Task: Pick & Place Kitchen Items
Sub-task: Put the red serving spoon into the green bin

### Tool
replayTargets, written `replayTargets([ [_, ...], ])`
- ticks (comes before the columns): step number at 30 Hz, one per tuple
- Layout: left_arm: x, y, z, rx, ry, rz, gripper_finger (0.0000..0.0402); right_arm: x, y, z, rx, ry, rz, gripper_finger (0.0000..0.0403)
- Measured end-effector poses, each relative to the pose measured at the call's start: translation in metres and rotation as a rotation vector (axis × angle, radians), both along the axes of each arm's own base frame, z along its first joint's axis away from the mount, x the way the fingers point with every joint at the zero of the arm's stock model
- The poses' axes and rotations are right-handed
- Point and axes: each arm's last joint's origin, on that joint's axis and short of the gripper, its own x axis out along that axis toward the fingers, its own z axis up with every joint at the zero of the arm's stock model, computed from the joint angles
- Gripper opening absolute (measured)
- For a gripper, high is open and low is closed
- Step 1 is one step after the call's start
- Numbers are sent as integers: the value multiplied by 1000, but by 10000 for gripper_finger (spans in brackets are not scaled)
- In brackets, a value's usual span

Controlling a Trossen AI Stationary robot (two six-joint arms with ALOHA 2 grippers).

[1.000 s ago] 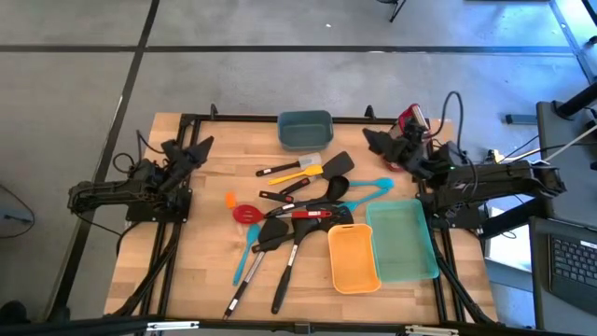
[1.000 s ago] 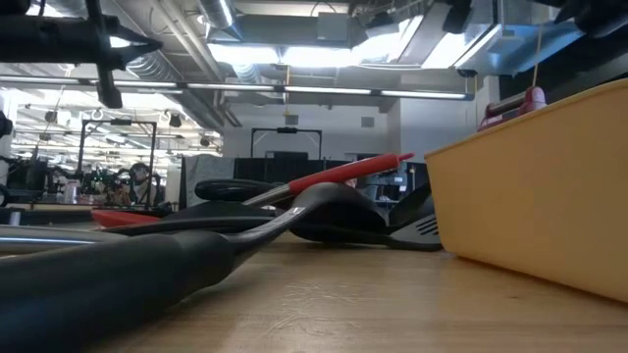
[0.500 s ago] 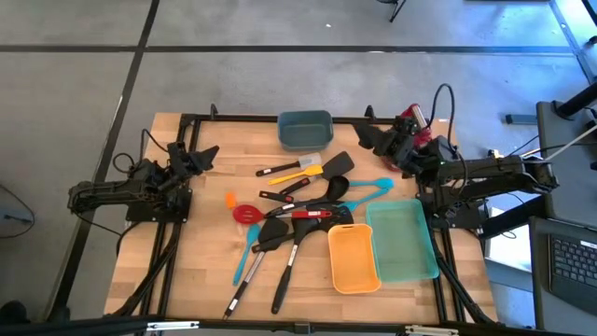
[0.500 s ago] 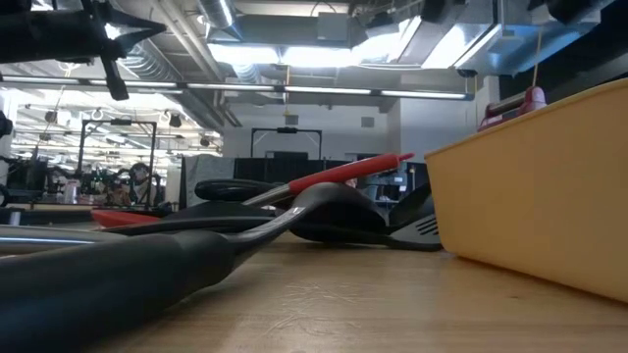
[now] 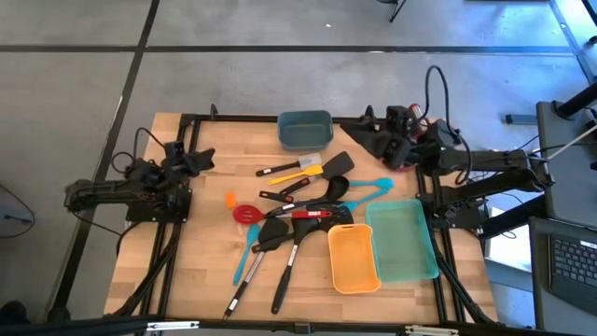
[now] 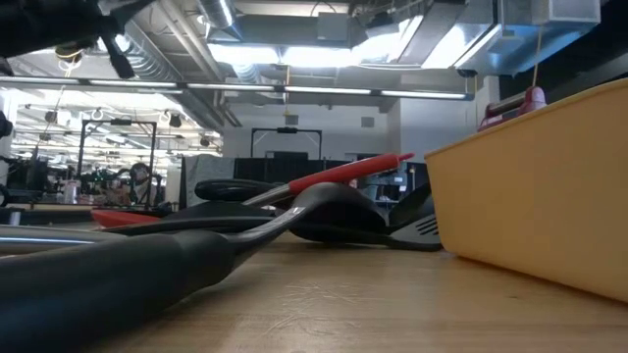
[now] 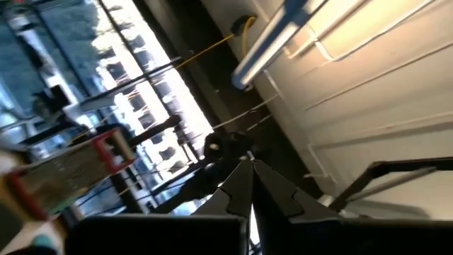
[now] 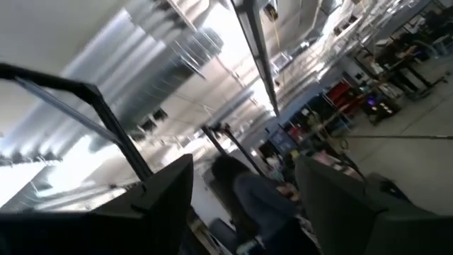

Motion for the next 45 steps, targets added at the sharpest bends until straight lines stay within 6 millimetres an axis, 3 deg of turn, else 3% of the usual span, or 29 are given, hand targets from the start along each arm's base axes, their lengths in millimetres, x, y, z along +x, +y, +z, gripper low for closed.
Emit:
replayTargets([
  [8,17,0,8,21,26,-46,1,2,0,0,-46,57,-23,250],
  [24,73,-11,70,340,162,-147,1,4,1,-6,-56,122,9,250],
  [31,87,-19,70,420,201,-183,1,6,2,-11,-63,184,40,250],
  [37,105,-25,57,279,261,-177,1,6,4,-11,-70,181,62,250],
  [45,125,-28,42,257,292,-157,1,6,4,-12,-69,195,63,250],
])
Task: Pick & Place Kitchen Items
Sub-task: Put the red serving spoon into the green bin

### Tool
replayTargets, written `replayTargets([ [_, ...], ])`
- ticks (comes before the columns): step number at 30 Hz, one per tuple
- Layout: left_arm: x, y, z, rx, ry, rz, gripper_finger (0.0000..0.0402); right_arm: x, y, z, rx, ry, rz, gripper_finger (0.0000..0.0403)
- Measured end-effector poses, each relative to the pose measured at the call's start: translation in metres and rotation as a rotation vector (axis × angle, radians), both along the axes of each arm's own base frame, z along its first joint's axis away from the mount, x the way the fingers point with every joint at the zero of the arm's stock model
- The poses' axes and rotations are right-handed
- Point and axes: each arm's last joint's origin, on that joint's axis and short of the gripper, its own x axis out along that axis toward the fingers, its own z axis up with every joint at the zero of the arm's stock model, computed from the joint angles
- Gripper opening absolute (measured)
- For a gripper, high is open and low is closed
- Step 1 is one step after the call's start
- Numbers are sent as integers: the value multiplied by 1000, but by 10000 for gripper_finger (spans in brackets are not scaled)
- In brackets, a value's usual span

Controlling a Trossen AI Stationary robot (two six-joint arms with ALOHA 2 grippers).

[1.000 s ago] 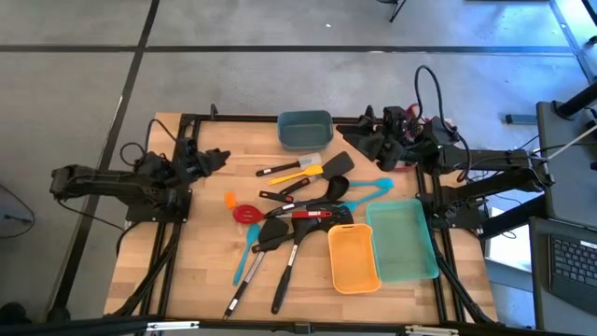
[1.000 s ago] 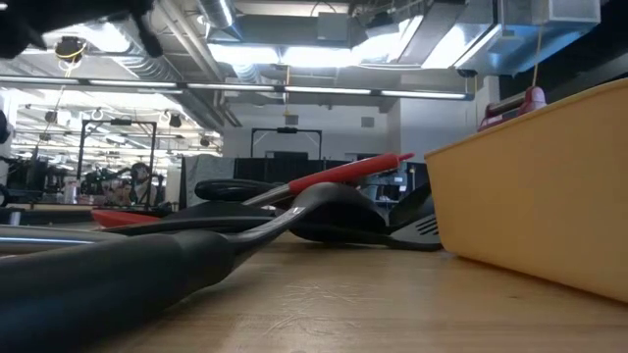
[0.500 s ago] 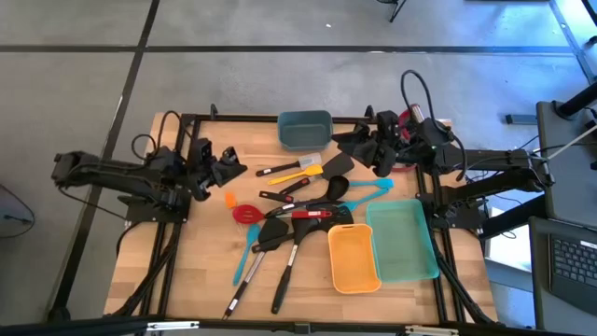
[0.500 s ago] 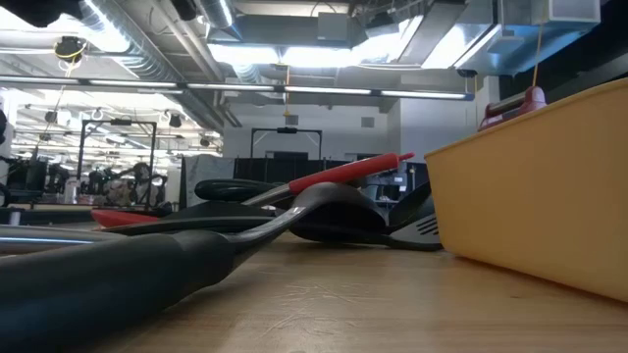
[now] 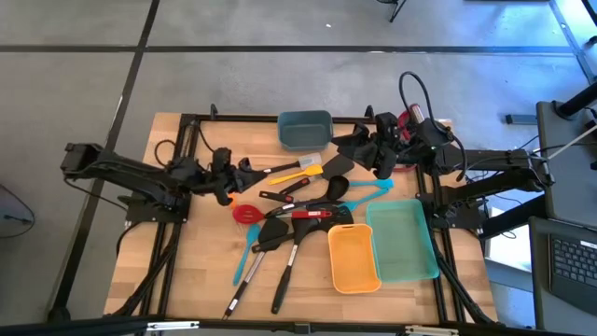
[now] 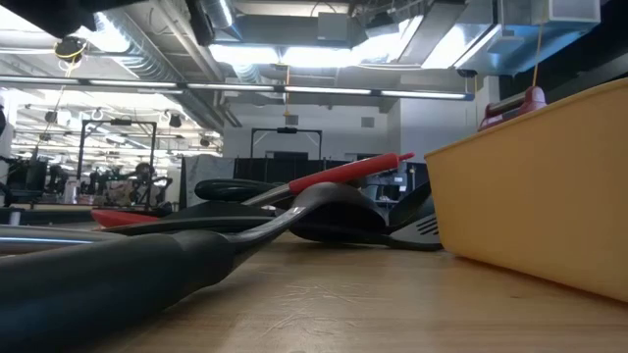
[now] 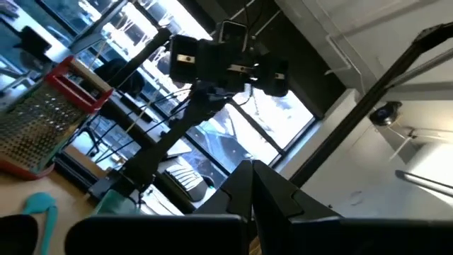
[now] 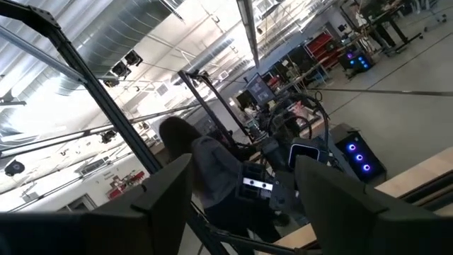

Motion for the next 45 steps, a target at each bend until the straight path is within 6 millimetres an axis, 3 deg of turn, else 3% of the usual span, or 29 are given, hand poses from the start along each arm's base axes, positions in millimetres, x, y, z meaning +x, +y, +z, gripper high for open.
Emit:
replayTargets([
  [14,35,-1,-49,3,240,45,1,5,-1,-33,-25,334,-22,250],
  [25,44,0,-67,-303,272,66,1,4,-1,-39,-22,394,-22,250],
  [37,44,2,-64,-455,211,42,1,7,0,-42,24,411,13,250],
  [42,45,2,-60,-452,184,15,1,11,2,-46,34,435,81,250],
  [45,49,1,-47,-368,139,5,1,15,3,-49,30,442,104,250],
])
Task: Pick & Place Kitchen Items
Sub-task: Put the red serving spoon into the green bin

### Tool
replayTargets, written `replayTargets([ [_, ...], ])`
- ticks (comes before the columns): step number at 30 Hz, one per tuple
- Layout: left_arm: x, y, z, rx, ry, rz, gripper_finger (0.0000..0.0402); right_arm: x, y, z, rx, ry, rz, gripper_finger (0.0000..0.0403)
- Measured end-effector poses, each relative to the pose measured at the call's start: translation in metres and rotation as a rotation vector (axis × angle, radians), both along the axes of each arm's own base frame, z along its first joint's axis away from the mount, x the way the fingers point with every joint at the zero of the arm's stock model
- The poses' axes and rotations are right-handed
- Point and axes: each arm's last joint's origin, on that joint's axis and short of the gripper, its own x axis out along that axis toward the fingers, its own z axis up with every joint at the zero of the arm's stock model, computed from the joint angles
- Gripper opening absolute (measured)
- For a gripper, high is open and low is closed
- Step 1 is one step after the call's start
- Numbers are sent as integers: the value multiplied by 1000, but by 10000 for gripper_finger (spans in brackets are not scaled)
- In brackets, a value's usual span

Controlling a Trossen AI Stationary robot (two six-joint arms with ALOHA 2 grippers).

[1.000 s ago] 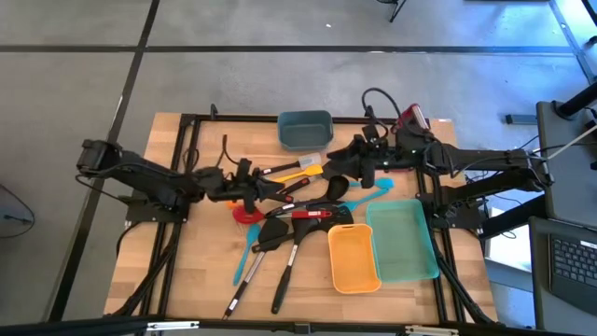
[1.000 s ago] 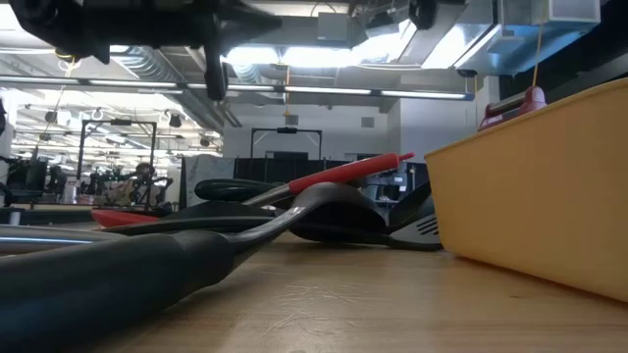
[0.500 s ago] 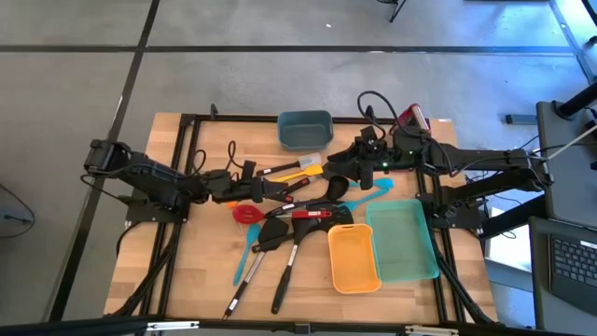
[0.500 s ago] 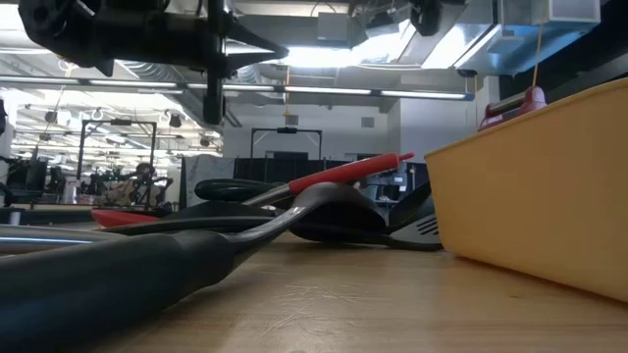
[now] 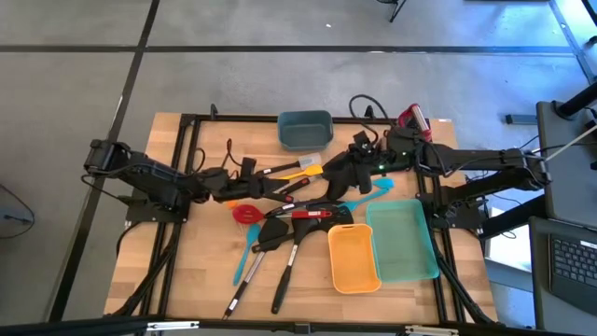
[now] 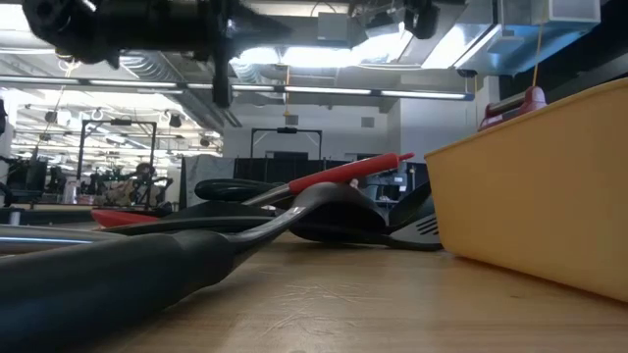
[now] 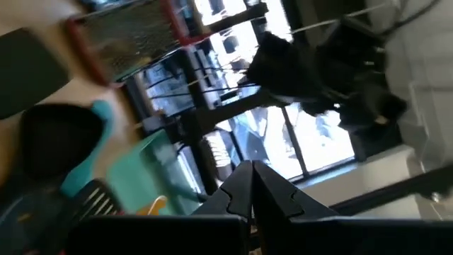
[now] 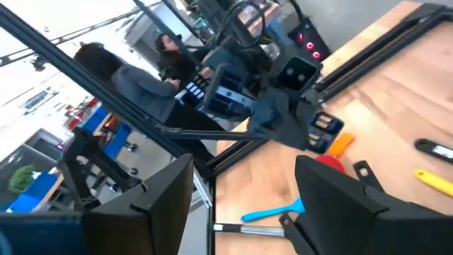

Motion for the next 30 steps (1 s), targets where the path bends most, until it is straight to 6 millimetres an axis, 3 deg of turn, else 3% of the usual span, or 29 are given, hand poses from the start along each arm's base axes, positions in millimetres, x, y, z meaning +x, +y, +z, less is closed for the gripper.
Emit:
replayTargets([
  [7,14,-7,55,301,-214,-135,1,4,2,-4,-9,10,8,250],
  [12,20,-9,95,359,-337,-132,1,5,2,-4,-23,10,10,250],
  [17,22,-11,122,428,-429,-178,1,5,2,-4,-45,6,14,250],
  [21,22,-12,130,455,-458,-203,1,5,2,-4,-45,6,12,250],
  [30,24,-11,129,439,-422,-156,1,5,2,-4,-45,2,12,250],
])
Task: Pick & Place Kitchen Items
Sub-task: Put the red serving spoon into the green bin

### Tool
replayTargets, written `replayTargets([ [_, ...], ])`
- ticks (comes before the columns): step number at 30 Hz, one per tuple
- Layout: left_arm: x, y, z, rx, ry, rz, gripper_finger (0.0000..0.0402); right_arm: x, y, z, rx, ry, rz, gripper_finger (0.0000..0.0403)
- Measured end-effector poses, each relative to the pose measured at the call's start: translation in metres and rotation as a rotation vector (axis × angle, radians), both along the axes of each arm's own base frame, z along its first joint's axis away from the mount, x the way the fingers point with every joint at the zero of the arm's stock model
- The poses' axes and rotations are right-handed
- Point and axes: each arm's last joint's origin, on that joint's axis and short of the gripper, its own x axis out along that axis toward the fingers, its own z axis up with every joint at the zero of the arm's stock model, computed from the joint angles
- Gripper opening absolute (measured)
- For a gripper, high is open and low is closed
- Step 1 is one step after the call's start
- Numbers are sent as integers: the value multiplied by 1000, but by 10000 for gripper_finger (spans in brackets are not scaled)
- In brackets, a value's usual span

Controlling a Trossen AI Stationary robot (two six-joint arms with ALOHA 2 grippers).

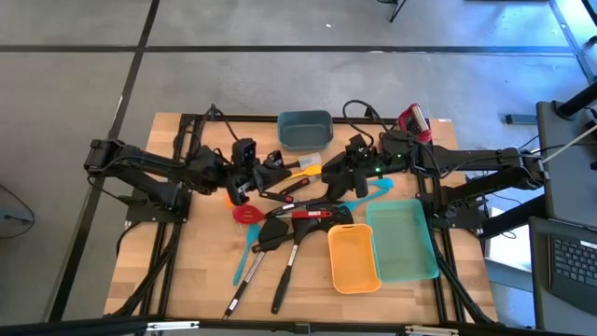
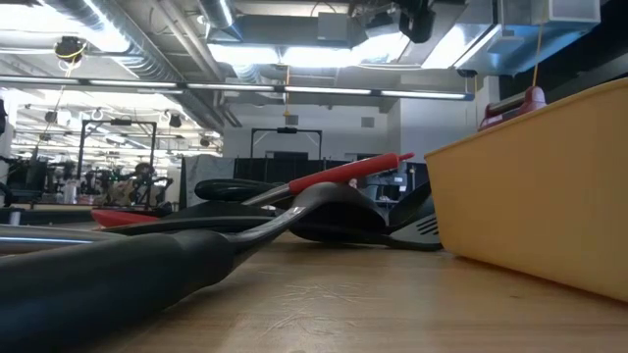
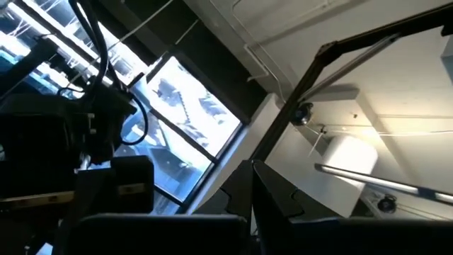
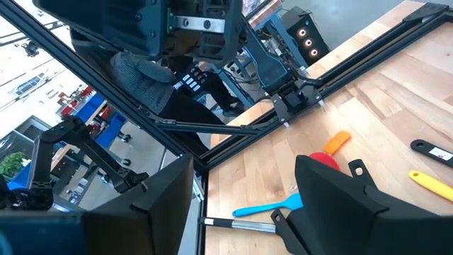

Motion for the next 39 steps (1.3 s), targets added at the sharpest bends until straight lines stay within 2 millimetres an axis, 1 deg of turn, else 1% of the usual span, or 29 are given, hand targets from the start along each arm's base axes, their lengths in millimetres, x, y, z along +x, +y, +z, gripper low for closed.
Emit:
replayTargets([
  [3,3,0,-4,2,53,-6,1,0,0,0,0,0,0,250],
  [5,5,-1,-9,3,111,-39,1,0,0,0,0,1,0,250],
  [11,13,-5,-30,70,339,-103,1,1,0,-7,3,59,1,250],
  [21,14,-22,-55,145,582,-181,1,-1,2,-18,18,170,4,250],
  [29,10,-36,-71,184,745,-277,1,-2,7,-21,17,207,25,250],
  [35,7,-41,-78,195,818,-294,1,-2,9,-23,13,220,31,250],
  [39,6,-42,-83,197,874,-289,1,-3,9,-25,13,244,32,250],
])
